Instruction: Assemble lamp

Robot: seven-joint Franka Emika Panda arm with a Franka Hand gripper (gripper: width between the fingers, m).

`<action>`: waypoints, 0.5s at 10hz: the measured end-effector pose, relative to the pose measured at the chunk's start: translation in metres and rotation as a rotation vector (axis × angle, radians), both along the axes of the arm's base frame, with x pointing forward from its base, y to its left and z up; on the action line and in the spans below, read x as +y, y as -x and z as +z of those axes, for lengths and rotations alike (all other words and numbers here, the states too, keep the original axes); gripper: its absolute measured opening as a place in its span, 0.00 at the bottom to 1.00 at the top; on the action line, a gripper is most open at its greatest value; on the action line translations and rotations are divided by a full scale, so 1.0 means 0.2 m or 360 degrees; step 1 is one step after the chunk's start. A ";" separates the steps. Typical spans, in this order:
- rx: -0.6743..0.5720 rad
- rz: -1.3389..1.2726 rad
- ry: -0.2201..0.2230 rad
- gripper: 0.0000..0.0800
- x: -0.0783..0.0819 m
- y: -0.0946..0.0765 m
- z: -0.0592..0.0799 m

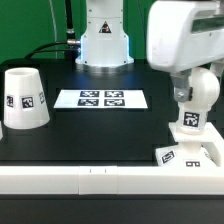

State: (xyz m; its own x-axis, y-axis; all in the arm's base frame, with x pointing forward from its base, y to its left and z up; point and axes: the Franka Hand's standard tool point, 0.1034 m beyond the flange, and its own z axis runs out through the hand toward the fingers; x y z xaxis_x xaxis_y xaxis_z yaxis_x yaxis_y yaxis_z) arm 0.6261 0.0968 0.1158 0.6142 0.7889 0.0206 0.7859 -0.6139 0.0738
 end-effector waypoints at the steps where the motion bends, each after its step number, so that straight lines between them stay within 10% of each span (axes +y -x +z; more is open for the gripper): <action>1: -0.0004 0.0136 0.0032 0.87 0.01 0.00 0.00; 5: 0.0015 0.0653 0.0107 0.87 0.03 -0.01 0.00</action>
Offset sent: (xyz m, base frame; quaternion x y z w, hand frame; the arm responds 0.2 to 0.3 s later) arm 0.0056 0.0081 0.0009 -0.0048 -0.0241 -0.2411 0.9702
